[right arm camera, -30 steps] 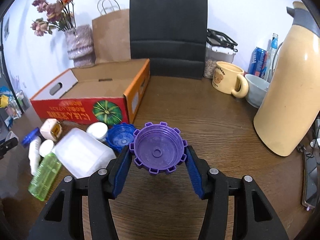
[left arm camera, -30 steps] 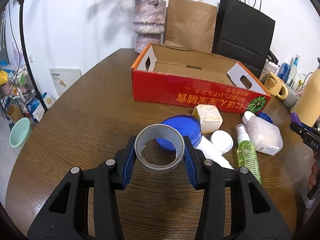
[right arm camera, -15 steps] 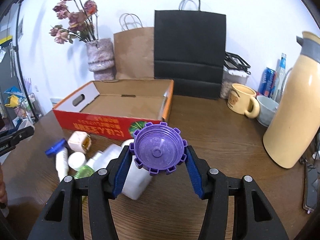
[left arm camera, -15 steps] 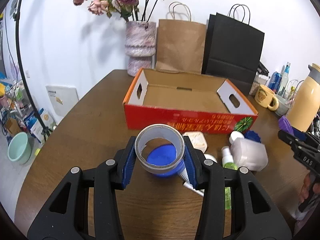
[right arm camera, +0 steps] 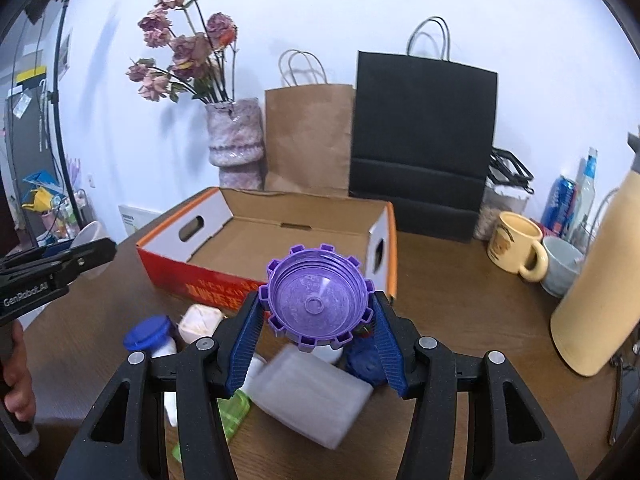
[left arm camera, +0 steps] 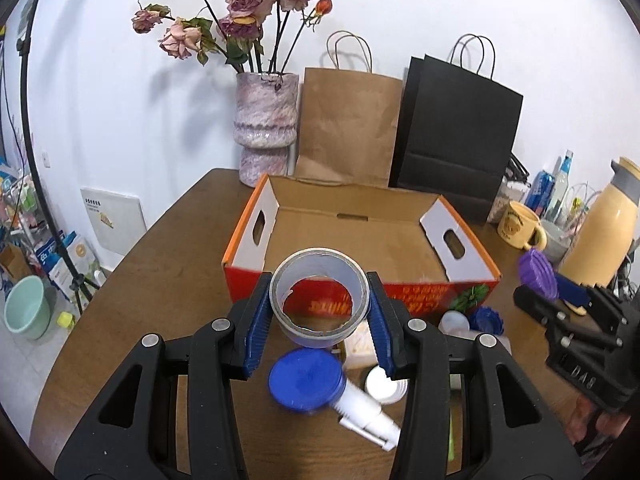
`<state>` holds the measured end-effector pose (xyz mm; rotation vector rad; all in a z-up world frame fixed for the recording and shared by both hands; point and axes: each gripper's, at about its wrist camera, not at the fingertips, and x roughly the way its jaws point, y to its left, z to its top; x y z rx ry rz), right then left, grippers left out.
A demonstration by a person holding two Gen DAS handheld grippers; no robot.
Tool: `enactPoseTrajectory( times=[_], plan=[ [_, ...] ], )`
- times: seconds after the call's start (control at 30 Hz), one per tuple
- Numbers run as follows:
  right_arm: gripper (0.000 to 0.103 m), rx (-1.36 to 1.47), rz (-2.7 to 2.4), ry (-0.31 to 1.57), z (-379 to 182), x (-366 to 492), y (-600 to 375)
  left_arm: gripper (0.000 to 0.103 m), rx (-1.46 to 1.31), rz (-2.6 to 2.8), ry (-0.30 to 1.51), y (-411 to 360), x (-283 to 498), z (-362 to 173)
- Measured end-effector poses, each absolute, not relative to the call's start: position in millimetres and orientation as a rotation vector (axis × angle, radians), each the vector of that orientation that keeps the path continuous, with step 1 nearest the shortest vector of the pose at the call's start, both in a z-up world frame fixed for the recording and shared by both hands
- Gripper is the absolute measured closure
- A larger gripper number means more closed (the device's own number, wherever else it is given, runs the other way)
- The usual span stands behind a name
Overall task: Organize rigid objects
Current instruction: 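Lift the tape roll and purple cap and carry both over the cardboard box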
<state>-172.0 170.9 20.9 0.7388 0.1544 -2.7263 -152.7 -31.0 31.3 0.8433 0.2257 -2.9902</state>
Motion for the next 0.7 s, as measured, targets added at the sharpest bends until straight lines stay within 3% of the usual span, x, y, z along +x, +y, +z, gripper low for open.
enactPoseTrajectory(
  times=[0.7],
  plan=[
    [0.044, 0.746, -2.741, 0.104, 25, -224, 146, 0.063, 0.814, -2.938, 0.282, -36, -217, 35]
  ],
)
